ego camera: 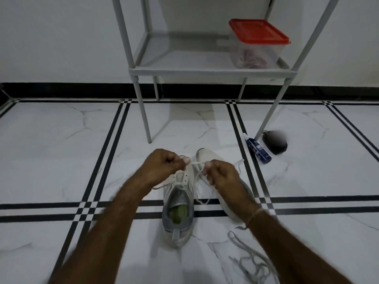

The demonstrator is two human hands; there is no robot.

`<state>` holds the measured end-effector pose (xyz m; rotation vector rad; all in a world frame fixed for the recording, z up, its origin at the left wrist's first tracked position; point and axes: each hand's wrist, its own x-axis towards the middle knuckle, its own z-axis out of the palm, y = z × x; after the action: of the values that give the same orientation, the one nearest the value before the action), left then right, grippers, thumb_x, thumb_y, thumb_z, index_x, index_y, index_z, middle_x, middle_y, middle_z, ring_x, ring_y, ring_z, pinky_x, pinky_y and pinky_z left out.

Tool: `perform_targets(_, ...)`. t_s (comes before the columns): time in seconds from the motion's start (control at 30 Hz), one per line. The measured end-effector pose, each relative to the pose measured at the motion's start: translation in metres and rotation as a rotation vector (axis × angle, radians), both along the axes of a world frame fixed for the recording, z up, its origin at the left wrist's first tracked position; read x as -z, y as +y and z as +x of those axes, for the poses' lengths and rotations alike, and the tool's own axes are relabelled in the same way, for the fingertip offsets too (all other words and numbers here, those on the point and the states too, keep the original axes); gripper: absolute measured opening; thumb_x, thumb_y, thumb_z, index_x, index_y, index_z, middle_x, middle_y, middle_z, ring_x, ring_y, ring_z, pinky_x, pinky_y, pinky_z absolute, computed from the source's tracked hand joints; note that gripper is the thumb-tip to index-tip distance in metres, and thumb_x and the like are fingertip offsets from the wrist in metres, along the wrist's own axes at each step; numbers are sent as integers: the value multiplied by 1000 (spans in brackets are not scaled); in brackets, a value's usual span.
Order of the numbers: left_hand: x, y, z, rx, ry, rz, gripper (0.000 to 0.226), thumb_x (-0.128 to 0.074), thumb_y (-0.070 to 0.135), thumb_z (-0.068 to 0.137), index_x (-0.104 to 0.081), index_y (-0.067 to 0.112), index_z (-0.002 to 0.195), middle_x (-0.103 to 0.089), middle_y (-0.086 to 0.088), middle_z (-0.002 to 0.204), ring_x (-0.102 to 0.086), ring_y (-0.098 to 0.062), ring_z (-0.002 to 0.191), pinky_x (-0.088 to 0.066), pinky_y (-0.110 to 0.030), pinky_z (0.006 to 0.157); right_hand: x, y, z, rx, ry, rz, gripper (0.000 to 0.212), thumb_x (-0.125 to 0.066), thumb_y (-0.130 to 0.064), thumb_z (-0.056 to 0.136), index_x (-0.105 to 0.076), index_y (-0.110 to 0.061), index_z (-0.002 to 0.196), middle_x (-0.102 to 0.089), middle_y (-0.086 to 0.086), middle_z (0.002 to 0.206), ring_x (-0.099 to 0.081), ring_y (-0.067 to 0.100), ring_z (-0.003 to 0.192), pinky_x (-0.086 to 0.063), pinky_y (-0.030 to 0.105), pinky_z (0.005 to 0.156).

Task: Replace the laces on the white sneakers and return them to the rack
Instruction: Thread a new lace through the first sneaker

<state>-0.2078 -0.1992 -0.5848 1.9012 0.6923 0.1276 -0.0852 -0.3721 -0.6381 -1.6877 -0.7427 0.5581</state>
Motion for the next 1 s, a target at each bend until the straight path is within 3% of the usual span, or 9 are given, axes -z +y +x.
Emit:
perform_targets(0.1, 18, 27, -27, -47, 20, 28, 28, -66, 33, 96, -77, 12, 81, -64, 18, 56, -56, 10, 56, -42, -10, 55, 24, -20, 32, 152, -179, -260, 35, -52, -32, 105, -67, -19, 76, -59, -13, 55, -53, 9, 53, -51, 36, 59)
perform_targets(0.2, 34, 36, -34, -74, 16, 80, 25, -63, 30, 98, -79, 20, 83, -70, 11, 64, -60, 4, 63, -45, -26, 69, 39, -23, 31, 102, -298, -498, 17, -61, -29, 101, -70, -25, 87, -71, -11, 80, -68, 8, 76, -61, 42, 79)
perform_targets(0.33, 44, 3, 3, 76, -9, 181, 21, -68, 34, 95, -78, 24, 80, -70, 8, 62, -64, -5, 62, -48, -26, 68, 35, 2, -3, 6, -106, -141, 33, -62, -28, 101, -59, -25, 134, -69, -6, 124, -67, 7, 102, -60, 32, 81)
perform_targets(0.4, 43, -12, 20, 97, -60, 157, 24, -69, 36, 94, -75, 22, 76, -68, 7, 60, -64, -7, 59, -51, -28, 67, 31, 15, -14, -83, 115, -25, 25, -57, -27, 105, -63, -17, 127, -73, -2, 103, -68, 11, 77, -54, 28, 60)
perform_targets(0.5, 43, -7, 24, 45, -76, 122, 29, -70, 35, 94, -69, 25, 67, -62, 13, 53, -56, -2, 51, -49, -25, 61, 40, 14, -4, 2, 43, -68, 23, -53, -19, 106, -71, -8, 97, -62, 0, 69, -56, 9, 59, -47, 28, 57)
perform_targets(0.67, 68, 31, -2, 60, 64, 214, 13, -71, 22, 93, -81, 21, 84, -69, 8, 64, -58, 1, 60, -44, -23, 63, 58, -3, 21, 74, -5, -219, 25, -53, -13, 104, -73, -10, 90, -62, 1, 65, -54, 8, 57, -49, 30, 57)
perform_targets(0.77, 77, 29, -4, -30, 71, 266, 12, -76, 24, 89, -79, 22, 77, -72, 9, 65, -61, 2, 62, -41, -12, 61, 64, 3, 24, -6, -160, -392, 19, -63, -13, 98, -72, -18, 114, -74, -4, 98, -67, 7, 88, -57, 34, 83)
perform_targets(0.87, 75, 12, 10, -10, 2, 207, 15, -79, 27, 85, -76, 21, 72, -73, 8, 66, -67, -3, 66, -47, -13, 66, 58, 12, 8, -99, -91, -281, 57, -72, -26, 94, -49, -28, 147, -58, -12, 142, -56, 7, 125, -52, 34, 99)
perform_targets(1.0, 75, -2, 25, 91, -32, 151, 13, -72, 22, 92, -76, 22, 79, -75, 7, 71, -71, -6, 73, -55, -24, 74, 51, 22, -13, -10, 274, -29, 18, -63, -18, 101, -72, -12, 115, -74, 4, 88, -65, 16, 69, -52, 27, 58)
